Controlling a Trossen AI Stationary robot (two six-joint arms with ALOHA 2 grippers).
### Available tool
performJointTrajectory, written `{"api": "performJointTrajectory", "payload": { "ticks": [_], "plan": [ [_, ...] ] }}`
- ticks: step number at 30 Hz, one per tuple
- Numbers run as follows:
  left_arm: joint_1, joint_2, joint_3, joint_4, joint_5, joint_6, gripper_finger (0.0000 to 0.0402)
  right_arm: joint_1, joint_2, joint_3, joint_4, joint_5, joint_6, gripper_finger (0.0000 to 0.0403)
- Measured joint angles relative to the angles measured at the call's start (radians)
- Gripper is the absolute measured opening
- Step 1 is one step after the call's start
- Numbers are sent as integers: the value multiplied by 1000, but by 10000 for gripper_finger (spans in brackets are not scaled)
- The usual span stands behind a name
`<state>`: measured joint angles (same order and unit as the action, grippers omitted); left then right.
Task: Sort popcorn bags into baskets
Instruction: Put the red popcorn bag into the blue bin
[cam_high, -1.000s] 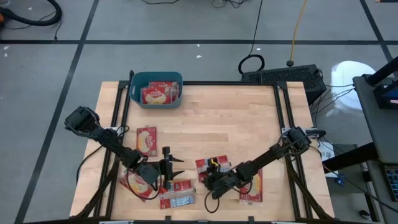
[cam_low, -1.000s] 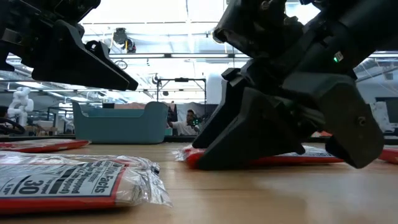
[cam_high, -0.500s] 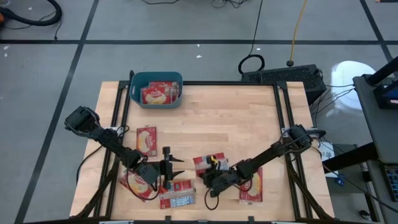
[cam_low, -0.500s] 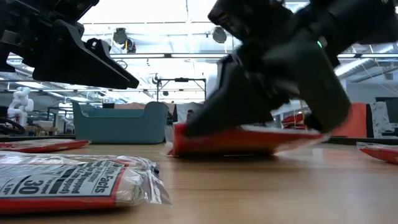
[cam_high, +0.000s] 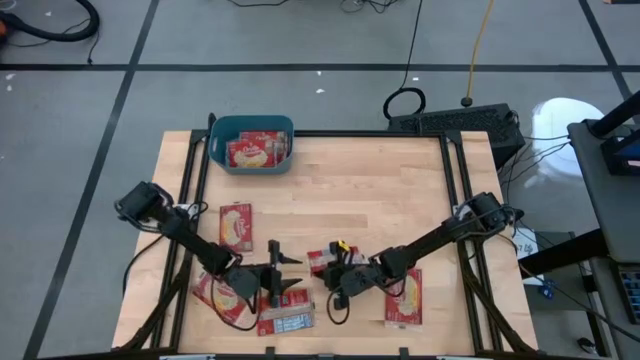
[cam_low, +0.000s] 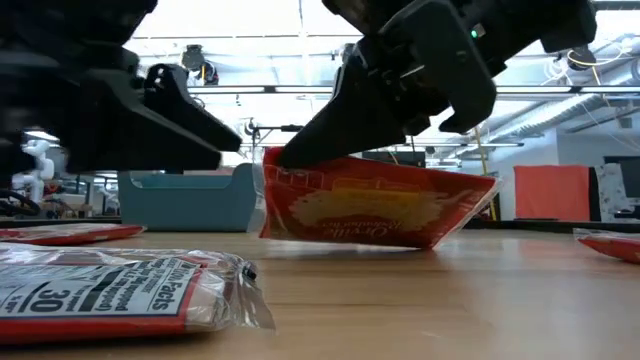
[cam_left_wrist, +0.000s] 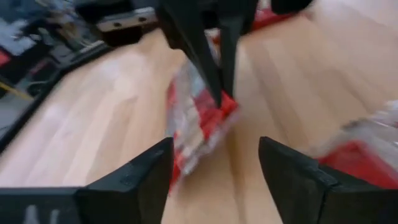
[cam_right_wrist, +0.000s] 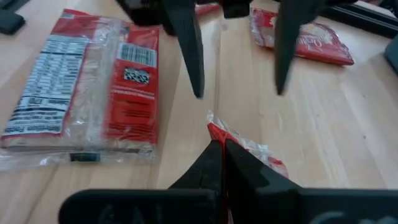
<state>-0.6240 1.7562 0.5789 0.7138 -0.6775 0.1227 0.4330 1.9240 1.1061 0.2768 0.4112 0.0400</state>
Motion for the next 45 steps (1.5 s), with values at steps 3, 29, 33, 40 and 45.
{"api": "performJointTrajectory", "payload": {
  "ticks": [3,29,33,40,45],
  "plan": [
    [17,56,1,68,-16,21,271,-9,0,0,-2,-10,1,1],
    [192,205,85,133,122,-30,89,-36,-24,2,47,-20,39,0],
    [191,174,87,80,159,-66,20,-37,-71,2,22,-19,45,12],
    [192,105,84,23,165,-129,59,-24,-188,2,-39,35,25,65],
    [192,17,84,-109,165,-191,61,8,-246,2,-124,93,57,107]
  ]
}}
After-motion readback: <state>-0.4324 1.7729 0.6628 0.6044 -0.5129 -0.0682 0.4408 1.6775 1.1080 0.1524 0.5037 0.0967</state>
